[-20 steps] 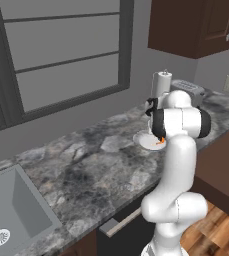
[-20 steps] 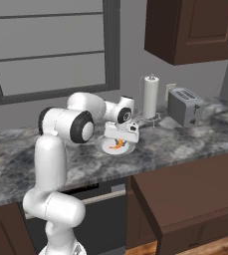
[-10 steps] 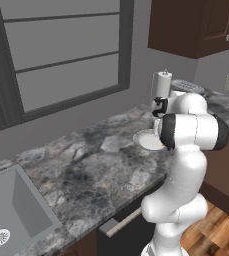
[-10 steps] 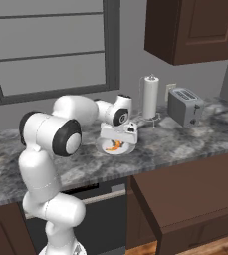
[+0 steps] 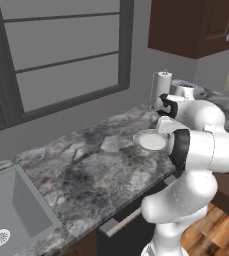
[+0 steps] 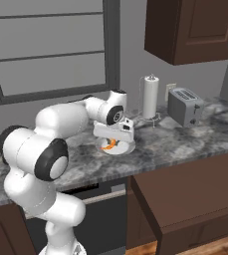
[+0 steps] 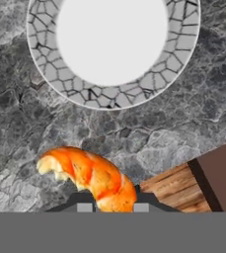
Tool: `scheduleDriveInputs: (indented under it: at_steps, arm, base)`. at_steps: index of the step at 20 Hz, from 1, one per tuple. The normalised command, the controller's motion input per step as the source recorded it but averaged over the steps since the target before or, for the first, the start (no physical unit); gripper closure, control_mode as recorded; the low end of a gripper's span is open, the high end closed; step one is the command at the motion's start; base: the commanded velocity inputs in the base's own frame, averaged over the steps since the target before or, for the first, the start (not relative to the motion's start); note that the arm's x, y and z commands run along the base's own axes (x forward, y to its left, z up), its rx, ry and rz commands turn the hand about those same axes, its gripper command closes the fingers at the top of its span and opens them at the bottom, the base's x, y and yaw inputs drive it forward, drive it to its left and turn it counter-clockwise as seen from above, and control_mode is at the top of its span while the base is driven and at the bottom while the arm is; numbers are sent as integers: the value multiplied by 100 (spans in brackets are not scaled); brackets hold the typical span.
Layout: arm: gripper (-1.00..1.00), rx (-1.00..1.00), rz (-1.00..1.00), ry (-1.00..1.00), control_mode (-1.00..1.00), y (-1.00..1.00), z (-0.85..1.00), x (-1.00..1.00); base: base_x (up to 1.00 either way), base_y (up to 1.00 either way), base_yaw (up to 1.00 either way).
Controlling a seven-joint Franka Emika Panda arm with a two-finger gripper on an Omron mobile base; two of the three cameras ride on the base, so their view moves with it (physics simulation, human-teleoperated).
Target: Pick up the knife from the drawer and place it on the cutting board. Then place the meat from the plate to the cutting board.
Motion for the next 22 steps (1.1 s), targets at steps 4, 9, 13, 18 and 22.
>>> scheduleDriveInputs:
  at_steps: [4, 9, 13, 18, 22]
  arm:
    - [100, 0, 0, -10, -100, 11, 39, -47]
    - [100, 0, 0, -6, 100, 2, 10, -33]
    - [100, 0, 0, 0, 100, 0, 0, 0]
    - [100, 0, 0, 0, 100, 0, 0, 0]
    - [100, 0, 0, 0, 100, 0, 0, 0]
  base:
    - [0, 0, 0]
    - [-31, 0, 0]
    - [-85, 0, 1]
    - [-84, 8, 5]
    - [-81, 51, 13]
